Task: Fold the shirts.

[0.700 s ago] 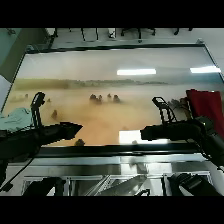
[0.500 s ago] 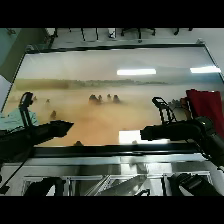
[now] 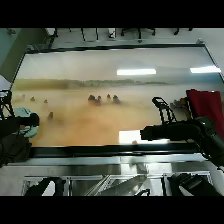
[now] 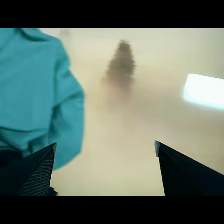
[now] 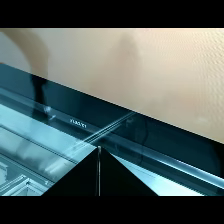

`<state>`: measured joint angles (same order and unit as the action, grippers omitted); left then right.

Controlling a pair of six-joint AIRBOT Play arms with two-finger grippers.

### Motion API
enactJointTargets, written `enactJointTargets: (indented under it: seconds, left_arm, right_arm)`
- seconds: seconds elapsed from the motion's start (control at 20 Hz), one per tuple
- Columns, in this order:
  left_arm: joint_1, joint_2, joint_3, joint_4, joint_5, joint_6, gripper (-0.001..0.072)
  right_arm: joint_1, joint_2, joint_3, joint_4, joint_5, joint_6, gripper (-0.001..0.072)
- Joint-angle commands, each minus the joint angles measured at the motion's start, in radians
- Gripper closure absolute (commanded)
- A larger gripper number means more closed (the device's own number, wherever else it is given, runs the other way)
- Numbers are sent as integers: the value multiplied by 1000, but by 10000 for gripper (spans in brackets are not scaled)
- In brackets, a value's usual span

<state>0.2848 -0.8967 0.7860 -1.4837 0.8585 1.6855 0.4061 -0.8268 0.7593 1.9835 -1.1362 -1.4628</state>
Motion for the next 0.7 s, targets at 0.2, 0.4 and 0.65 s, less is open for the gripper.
enactJointTargets:
  seconds: [0.2,0.4,0.65]
  left_arm:
    - [127,-512,99,158,-209,19,7]
    - [177,-653,243,158,-52,18,386]
    - [167,-678,448,126,212,4,693]
  right_arm:
    - [1,1,0,0,0,0,691]
    - [1,1,0,0,0,0,692]
    - [1,1,0,0,0,0,692]
